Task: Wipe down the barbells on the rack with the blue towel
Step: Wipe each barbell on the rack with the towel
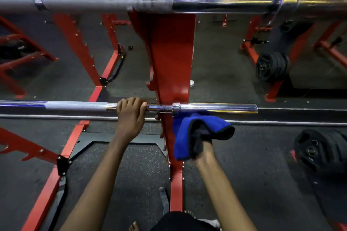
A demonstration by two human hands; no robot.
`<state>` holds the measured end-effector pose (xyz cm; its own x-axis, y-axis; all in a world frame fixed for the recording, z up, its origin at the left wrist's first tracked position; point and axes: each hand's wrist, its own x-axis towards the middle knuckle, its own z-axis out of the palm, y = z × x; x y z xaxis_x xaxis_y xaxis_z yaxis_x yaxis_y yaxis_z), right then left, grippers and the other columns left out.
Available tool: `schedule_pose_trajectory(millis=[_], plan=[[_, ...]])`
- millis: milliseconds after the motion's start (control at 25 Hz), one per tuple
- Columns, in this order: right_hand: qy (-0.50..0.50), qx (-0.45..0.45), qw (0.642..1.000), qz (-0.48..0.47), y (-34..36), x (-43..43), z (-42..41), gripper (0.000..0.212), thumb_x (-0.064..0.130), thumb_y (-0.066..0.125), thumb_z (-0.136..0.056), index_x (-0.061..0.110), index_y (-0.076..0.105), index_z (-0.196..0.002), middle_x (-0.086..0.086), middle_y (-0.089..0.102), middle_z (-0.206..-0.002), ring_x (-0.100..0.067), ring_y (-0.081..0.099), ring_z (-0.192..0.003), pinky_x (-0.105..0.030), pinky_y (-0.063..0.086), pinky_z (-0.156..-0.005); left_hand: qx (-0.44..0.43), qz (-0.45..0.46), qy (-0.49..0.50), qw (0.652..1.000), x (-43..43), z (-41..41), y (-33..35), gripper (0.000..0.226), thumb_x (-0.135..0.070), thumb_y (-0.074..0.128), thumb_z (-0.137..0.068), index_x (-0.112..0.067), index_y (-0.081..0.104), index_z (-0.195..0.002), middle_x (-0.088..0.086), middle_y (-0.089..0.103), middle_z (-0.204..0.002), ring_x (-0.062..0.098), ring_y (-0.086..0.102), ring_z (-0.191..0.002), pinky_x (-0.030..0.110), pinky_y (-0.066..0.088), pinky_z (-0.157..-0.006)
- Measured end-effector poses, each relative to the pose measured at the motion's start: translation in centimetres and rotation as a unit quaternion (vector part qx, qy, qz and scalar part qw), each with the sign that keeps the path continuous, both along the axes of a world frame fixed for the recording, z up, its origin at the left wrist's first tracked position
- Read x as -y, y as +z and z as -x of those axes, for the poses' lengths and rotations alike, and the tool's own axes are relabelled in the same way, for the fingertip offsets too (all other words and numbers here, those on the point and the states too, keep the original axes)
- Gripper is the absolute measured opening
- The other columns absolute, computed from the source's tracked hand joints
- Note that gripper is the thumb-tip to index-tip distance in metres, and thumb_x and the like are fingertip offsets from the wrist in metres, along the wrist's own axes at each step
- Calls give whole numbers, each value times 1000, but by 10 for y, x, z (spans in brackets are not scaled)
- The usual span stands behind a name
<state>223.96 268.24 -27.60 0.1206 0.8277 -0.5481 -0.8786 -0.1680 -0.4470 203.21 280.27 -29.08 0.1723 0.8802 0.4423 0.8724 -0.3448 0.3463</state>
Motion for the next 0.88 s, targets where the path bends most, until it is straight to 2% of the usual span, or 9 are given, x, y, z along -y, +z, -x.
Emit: schedule_pose_trajectory(millis=[120, 200, 280, 400, 480, 560, 680, 760, 880], plan=[[-41, 274, 960, -38, 13, -1, 3, 44, 35, 94, -68, 12, 60, -86, 5, 64, -61, -4, 61, -54, -23, 55, -55, 38, 36, -64, 997, 6, 20, -5, 38, -40, 37, -106, -23, 59, -131, -4, 59, -136, 18, 41, -141, 38, 14, -121], [-106, 608, 786, -35, 20, -16, 8, 36, 30, 82, -83, 9, 64, -105, -4, 72, -93, -15, 68, -85, -31, 55, -82, 44, 47, -94, 993, 13, 37, -7, 46, -43, 35, -106, -24, 50, -146, -7, 47, -153, 11, 24, -152, 34, 5, -124], [-77, 766, 637, -42, 17, -36, 20, 39, 21, 69, -86, 5, 62, -120, -11, 69, -116, -30, 62, -107, -40, 46, -96, 29, 45, -105, 993, 17, 57, -8, 50, -46, 28, -106, -29, 44, -151, -7, 39, -159, 9, 16, -154, 34, 4, -124], [8, 851, 525, 12, 10, -48, 50, 47, 24, 53, -75, 6, 63, -118, -10, 69, -115, -39, 62, -107, -56, 41, -101, 30, 40, -63, 997, 10, 94, -7, 55, -53, 20, -105, -34, 46, -149, -2, 38, -160, 15, 19, -154, 36, 4, -121], [44, 877, 478, -18, 13, -51, 69, 35, 19, 57, -72, 10, 64, -106, -7, 70, -103, -38, 63, -100, -56, 42, -98, 33, 49, -25, 998, -5, 123, -3, 60, -56, 19, -102, -30, 55, -142, 3, 43, -157, 21, 24, -152, 38, 5, -121], [94, 912, 398, -43, 21, -54, 92, 38, 15, 62, -65, 13, 64, -102, -5, 70, -101, -36, 65, -96, -51, 46, -93, 5, 64, 0, 998, -27, 153, 2, 66, -57, 19, -99, -23, 65, -132, 9, 50, -151, 27, 30, -150, 41, 6, -121], [105, 945, 310, 22, 32, -64, 127, 48, 16, 73, -56, 10, 67, -103, -8, 70, -101, -36, 67, -85, -48, 51, -82, -64, 71, 19, 995, -50, 183, 7, 60, -57, 22, -97, -24, 70, -113, 10, 61, -136, 32, 45, -138, 49, 18, -116], [135, 948, 284, 40, 33, -64, 148, 59, 20, 80, -55, 10, 67, -111, -7, 69, -107, -35, 67, -87, -49, 51, -84, -72, 33, 18, 997, -48, 186, 5, 52, -53, 25, -98, -25, 69, -103, 6, 67, -116, 33, 56, -119, 52, 27, -108], [151, 942, 301, -3, 31, -52, 150, 65, 19, 79, -62, 14, 64, -126, -2, 68, -122, -33, 67, -99, -50, 49, -92, -42, -2, 23, 999, -40, 181, 2, 48, -48, 29, -99, -21, 69, -102, 9, 66, -99, 36, 58, -103, 50, 27, -107]])
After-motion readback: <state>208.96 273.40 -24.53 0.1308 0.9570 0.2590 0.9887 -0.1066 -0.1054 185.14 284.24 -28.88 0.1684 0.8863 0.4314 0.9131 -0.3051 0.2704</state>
